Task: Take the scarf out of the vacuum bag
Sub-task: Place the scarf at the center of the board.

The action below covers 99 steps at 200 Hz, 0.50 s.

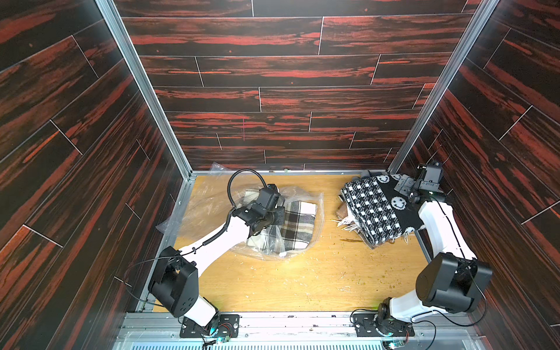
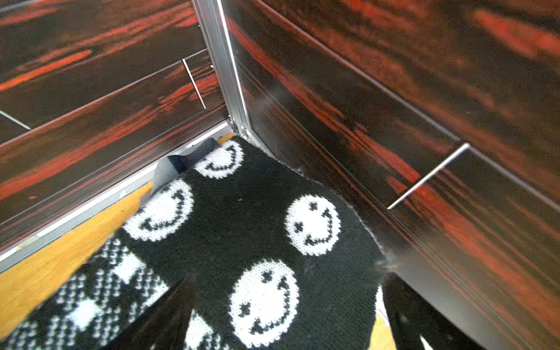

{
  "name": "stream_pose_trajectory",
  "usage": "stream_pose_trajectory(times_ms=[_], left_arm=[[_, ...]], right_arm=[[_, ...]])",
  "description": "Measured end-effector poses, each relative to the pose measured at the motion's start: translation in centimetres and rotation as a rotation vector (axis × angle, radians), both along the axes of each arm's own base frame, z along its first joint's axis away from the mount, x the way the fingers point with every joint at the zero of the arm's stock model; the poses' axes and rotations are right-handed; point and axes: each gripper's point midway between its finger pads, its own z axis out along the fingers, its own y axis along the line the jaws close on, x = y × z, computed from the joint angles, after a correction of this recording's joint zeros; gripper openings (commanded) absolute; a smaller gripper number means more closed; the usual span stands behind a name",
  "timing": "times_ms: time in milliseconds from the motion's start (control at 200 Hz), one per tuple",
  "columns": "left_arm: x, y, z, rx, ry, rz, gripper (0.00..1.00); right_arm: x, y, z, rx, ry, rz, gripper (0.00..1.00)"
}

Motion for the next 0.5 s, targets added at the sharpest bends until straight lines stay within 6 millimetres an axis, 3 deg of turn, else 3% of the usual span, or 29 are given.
stream_pose_trajectory(times_ms=[256,371,496], left_arm=[[0.0,0.0,0.1,-0.002,0.0,-0.003,0.0],[-0.1,-0.2,0.1,-0.009,0.002,-0.01,0.0],[-0.3,-0.6,0.1,-0.02,0.006,-0.034,0.0]], right_arm=[[0.3,2.6,-0.7,0.074,-0.058,0.119,0.98],[-0.4,5.2,-1.2,0.128,-0.08,0.211,0.98],[-0.9,9.2,-0.3,0.172,-0.111,0.336,0.98]])
